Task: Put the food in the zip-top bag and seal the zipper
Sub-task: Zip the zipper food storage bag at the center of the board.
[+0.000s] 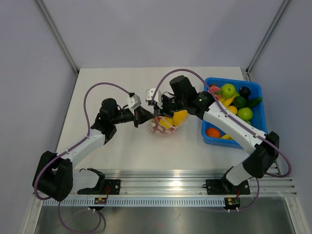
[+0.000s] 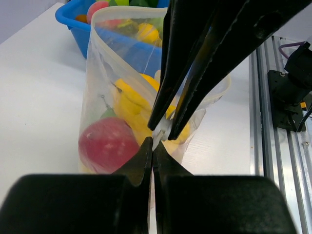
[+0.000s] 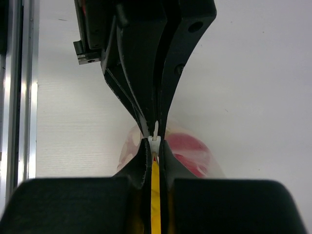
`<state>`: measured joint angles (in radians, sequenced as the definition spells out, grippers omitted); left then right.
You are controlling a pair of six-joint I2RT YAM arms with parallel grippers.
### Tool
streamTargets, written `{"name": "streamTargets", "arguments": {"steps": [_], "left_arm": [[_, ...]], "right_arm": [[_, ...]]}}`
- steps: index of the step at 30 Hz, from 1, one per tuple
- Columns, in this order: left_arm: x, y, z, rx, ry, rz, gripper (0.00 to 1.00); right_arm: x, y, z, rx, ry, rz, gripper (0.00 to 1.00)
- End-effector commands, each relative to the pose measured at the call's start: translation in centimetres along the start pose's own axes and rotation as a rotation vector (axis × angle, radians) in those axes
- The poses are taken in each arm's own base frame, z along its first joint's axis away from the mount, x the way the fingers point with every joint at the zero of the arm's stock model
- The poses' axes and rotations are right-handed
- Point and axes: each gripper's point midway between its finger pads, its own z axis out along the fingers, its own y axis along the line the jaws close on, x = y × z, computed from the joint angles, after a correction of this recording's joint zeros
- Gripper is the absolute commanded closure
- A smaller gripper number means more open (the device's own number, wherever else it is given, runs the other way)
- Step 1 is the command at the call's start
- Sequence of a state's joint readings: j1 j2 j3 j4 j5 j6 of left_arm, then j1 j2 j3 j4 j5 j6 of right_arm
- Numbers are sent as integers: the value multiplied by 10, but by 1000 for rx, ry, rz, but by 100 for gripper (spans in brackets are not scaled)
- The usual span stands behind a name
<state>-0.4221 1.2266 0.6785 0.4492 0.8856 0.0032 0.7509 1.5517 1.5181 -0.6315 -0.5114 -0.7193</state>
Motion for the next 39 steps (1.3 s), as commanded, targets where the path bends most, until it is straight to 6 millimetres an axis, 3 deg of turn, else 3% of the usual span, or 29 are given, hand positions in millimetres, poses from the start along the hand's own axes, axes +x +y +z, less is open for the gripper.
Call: {"name": "streamTargets", "arguments": {"steps": [1,14,22,29,39], "left_arm": [[-49,3,-11,-16,-147,129,100],[-50,28,-26,-110,-155,101,100],[-52,33,-31,-135,-156,105,100],[-55,48,-43,-200,-165,110,100],[-57,60,-55,-237,-155,108,100]], "right_arm": [[15,0,-17,40,34,41,100],[44,-10,-52,147,41,120,100],[60,-15,-61,198,59,151,100],[75,-26,-87,291,52,190,100],[101,-17,-106,371,74,263,100]]}}
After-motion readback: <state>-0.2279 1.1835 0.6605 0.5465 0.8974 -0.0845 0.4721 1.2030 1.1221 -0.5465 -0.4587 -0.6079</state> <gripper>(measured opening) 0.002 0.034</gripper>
